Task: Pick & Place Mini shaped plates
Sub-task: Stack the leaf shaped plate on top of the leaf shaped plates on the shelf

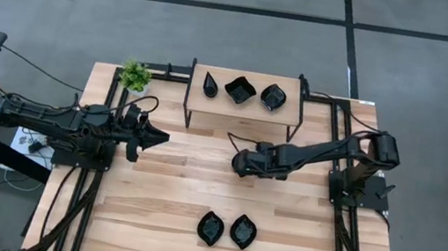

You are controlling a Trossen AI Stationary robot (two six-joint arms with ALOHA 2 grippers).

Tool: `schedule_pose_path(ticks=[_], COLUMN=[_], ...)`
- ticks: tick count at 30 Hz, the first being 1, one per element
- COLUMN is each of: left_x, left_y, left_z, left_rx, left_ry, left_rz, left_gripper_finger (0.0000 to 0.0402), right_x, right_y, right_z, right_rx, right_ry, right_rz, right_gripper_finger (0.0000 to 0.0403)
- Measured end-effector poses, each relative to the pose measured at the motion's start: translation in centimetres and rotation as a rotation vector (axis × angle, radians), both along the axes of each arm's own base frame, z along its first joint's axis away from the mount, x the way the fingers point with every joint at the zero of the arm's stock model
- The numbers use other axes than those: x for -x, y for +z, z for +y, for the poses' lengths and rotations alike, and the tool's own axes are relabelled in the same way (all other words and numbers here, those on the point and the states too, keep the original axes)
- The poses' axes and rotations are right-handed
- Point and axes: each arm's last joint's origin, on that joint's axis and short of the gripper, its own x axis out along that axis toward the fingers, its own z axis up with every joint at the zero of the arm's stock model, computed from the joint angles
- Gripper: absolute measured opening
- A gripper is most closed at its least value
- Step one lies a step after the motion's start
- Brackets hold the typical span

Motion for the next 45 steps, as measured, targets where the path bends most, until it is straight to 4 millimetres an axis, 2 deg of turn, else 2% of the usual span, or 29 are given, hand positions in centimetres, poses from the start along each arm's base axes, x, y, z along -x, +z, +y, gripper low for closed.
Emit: schedule_pose_path(ticks=[5, 15, 30, 45], left_x=[0.0, 0.0, 0.0, 0.1], left_y=[0.0, 0.0, 0.1, 0.3], left_z=[0.0, 0.0, 0.0, -0.1], left_rx=[0.000, 0.000, 0.001, 0.003], left_ry=[0.000, 0.001, -0.009, -0.024], left_rz=[-0.001, -0.005, -0.008, -0.026], left_gripper_finger=[0.0066, 0.0066, 0.0066, 0.0066], right_x=[0.0, -0.1, 0.0, -0.5], right_y=[-0.6, -0.5, -0.9, -1.5], right_z=[-0.1, -1.0, 0.4, 0.6], right_rx=[0.019, 0.053, 0.055, 0.084], right_ry=[-0.020, -0.057, -0.077, -0.111], right_rz=[0.024, 0.014, 0.012, -0.030], right_gripper_finger=[0.0154, 0.0139, 0.0142, 0.0135])
